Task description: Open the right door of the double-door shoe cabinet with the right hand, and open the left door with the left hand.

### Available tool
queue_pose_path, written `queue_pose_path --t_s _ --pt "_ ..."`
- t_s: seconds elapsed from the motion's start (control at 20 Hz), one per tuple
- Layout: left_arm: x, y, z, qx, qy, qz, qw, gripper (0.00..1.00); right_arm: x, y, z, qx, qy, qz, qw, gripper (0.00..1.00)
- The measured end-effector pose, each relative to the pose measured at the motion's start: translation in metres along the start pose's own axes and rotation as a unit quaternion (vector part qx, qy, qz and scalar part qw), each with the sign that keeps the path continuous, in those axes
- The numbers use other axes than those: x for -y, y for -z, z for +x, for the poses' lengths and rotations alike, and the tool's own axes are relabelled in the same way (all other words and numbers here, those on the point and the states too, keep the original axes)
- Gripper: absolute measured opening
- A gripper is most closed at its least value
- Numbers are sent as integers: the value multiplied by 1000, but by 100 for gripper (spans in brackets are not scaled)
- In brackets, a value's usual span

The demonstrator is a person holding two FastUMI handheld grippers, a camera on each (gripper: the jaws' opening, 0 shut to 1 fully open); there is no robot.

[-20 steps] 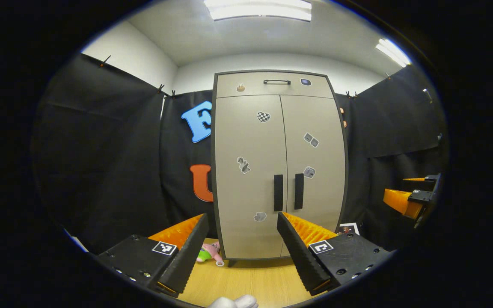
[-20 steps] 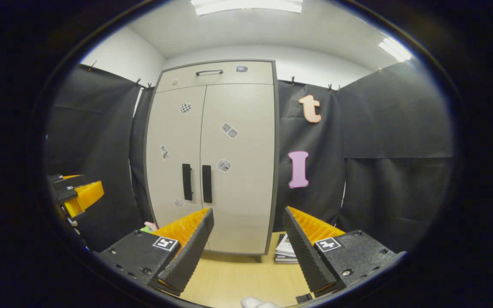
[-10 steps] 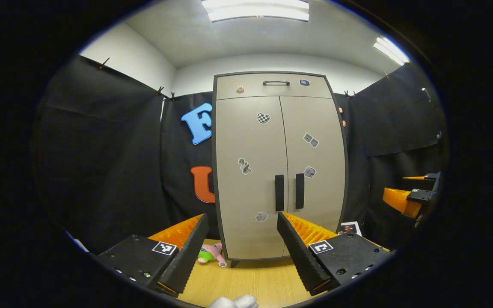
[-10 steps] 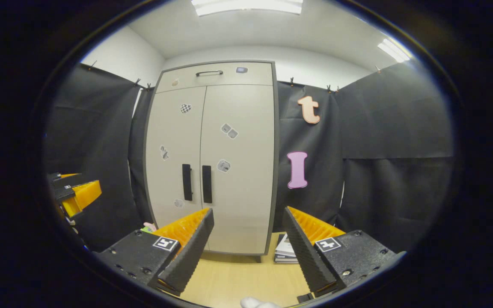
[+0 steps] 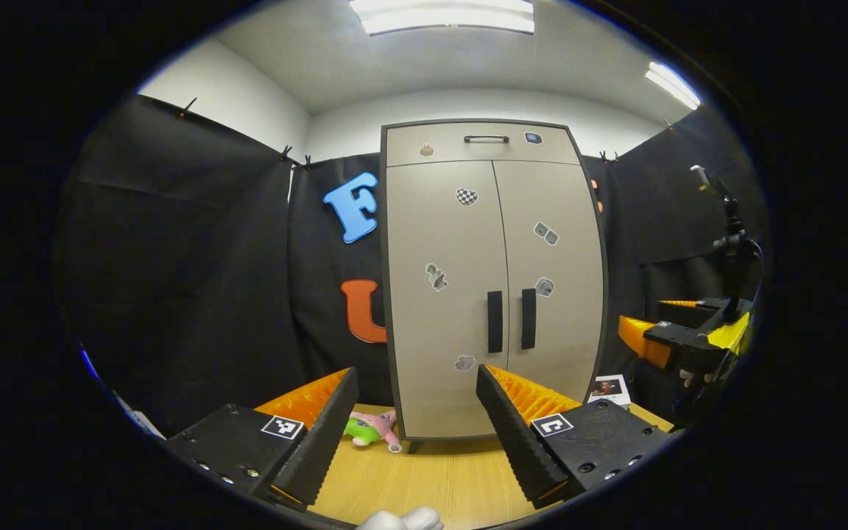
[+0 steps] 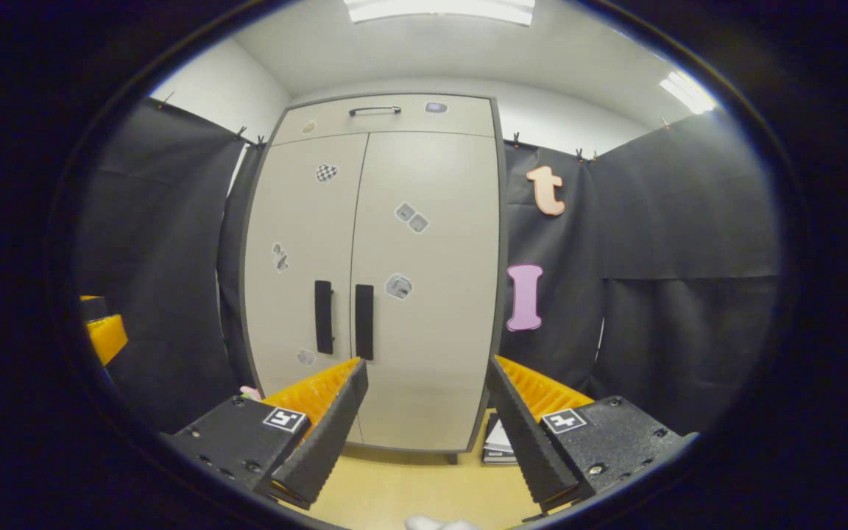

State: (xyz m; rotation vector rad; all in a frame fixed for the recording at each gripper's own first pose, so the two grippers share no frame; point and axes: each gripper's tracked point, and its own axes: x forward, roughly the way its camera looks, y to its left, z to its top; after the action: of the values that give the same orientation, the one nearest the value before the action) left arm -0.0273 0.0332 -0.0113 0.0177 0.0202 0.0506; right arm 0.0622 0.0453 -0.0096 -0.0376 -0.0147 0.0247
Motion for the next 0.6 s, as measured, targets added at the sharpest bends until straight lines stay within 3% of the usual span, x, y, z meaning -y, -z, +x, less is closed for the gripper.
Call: queue_pose_path --t_s 0.6 --pt "-39 14 -28 -20 -60 9 998 96 -80 10 163 -29 -14 18 999 100"
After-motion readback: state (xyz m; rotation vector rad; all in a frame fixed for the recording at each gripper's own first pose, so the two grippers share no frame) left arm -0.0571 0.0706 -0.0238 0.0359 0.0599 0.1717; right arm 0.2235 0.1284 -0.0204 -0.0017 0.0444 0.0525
